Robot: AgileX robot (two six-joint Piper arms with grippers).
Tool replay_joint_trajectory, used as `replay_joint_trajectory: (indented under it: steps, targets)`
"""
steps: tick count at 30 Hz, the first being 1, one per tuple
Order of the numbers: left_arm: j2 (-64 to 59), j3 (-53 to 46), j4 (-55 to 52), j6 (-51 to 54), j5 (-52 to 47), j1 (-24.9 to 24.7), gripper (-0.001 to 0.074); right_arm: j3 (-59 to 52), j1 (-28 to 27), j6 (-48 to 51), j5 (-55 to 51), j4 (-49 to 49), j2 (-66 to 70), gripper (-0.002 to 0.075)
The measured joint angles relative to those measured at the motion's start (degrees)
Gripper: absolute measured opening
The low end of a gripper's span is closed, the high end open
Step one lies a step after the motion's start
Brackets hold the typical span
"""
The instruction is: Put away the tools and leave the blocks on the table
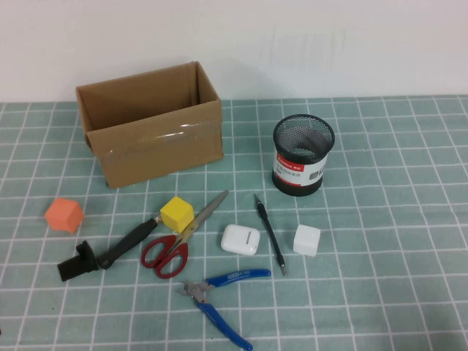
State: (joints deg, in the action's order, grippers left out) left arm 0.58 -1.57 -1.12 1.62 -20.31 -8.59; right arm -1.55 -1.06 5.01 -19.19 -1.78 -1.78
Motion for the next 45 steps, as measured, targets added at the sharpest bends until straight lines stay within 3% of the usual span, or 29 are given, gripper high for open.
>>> replay_joint_trajectory:
  steps: [23, 33, 41, 45]
  targets:
    - [0.0, 0.0, 0.3, -0.1, 0.7, 0.0, -0.0004, 0.0, 0.0, 0.0, 0.0, 0.0, 0.0, -0.0006]
    - [0.0, 0.0, 11.0, -6.3, 4.4, 0.0, -0.0004, 0.0, 0.0, 0.0, 0.0, 0.0, 0.0, -0.0006]
    - [0.0, 0.0, 22.4, -8.2, 14.5, 0.0, -0.0004, 0.0, 0.0, 0.0, 0.0, 0.0, 0.0, -0.0006]
    - [-0.2, 1.8, 24.1, -11.6, 11.0, 0.0, -0.0004, 0.0, 0.0, 0.0, 0.0, 0.0, 0.0, -0.0006]
